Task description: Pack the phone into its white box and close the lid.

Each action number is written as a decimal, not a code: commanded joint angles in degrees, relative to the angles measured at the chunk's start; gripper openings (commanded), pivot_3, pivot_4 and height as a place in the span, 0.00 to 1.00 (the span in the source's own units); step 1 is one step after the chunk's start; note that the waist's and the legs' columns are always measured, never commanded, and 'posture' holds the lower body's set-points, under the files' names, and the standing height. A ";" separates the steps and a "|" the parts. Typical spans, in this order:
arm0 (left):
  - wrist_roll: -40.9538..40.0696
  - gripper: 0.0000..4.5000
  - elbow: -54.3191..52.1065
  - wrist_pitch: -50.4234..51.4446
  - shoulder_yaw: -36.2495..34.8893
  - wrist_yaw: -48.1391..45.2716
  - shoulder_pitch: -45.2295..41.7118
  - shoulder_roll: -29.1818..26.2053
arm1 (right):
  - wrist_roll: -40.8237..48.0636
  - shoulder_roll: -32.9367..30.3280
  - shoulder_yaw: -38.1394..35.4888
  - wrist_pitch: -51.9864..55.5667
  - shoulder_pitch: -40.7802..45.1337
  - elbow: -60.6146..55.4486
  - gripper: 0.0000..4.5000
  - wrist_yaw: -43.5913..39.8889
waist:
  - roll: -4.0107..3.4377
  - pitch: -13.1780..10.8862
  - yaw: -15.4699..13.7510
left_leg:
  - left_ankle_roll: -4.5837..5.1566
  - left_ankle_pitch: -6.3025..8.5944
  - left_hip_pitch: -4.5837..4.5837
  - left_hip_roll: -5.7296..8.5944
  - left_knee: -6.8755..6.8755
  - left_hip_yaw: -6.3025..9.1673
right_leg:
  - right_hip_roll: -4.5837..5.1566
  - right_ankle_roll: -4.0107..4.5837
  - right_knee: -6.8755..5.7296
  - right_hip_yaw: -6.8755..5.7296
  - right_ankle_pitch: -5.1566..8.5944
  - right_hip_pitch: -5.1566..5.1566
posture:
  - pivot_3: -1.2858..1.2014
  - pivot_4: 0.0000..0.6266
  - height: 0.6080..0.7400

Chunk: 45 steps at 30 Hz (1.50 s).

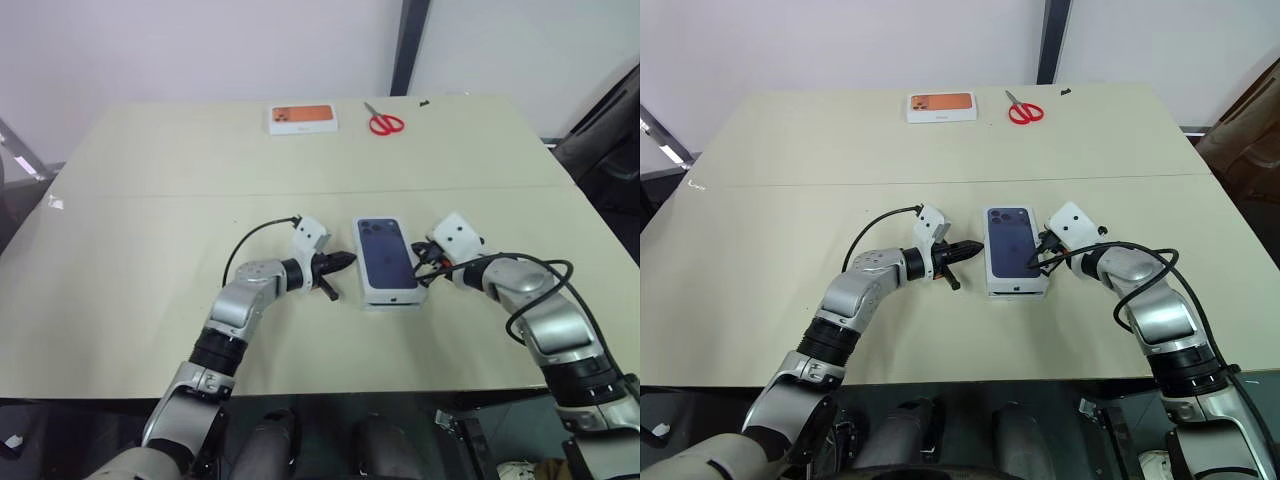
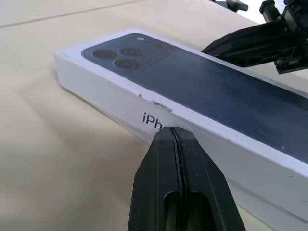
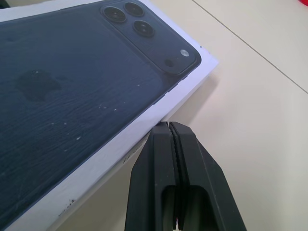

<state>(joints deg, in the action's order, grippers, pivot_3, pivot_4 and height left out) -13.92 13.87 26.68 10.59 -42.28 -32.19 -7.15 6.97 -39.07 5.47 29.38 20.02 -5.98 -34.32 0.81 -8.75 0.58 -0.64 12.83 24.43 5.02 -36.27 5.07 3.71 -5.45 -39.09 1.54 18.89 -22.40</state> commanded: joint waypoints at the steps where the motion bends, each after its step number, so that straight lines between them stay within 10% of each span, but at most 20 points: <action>1: -0.65 0.00 -2.89 0.62 0.58 -0.56 0.11 0.18 | -0.29 -0.56 -1.75 -0.47 -0.80 -3.93 0.01 -0.40 | 0.00 0.00 0.02 | 0.00 0.00 0.00 0.00 0.00 0.00 | 0.00 0.00 0.00 0.00 0.00 0.00 | 0.52 0.24 0.95; 45: -0.97 0.00 -10.09 4.82 2.40 -2.46 5.25 -1.83 | -1.74 -2.34 -0.59 1.51 -7.45 -12.18 0.01 -5.33 | 0.00 0.00 -0.01 | 0.00 0.00 -0.02 0.00 -0.01 0.00 | 0.00 0.00 0.00 0.00 0.00 0.03 | 0.52 0.24 0.95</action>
<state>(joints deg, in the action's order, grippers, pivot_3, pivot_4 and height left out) -14.26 5.38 32.10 12.31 -43.77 -27.08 -9.03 6.02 -40.93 3.12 32.53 13.24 -15.75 -38.38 0.80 -8.75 0.57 -0.64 12.83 24.41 5.02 -36.28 5.07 3.71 -5.45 -39.09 1.54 18.89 -22.37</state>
